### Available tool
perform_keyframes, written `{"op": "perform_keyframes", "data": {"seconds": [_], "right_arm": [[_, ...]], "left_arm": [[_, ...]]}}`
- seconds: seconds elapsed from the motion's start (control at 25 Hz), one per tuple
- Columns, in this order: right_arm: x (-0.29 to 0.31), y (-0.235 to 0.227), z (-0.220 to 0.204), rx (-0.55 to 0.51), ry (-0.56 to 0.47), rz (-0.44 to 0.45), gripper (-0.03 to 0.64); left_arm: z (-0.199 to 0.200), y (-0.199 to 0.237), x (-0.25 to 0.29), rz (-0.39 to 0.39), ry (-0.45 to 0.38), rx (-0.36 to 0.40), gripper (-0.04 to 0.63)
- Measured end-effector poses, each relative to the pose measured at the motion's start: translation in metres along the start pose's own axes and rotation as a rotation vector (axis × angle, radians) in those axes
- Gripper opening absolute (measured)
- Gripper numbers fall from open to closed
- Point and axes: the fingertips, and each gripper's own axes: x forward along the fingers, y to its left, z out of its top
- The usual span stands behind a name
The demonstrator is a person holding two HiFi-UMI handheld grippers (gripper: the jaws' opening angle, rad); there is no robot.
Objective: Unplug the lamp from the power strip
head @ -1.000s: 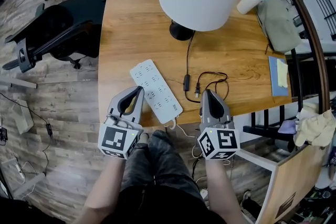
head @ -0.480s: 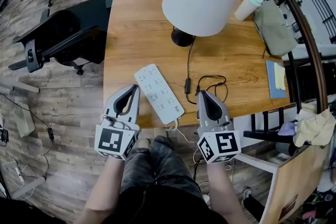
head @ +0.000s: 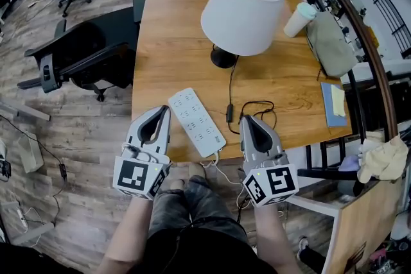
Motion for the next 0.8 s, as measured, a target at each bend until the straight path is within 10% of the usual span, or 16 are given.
{"op": "perform_keyframes", "data": {"seconds": [0.8], "right_arm": [[-0.003, 0.019, 0.048, -0.068, -0.054, 0.033, 0.008]], "left_arm": [[0.043, 0.004, -0.011, -0.017, -0.049, 0.004, -0.003]]}}
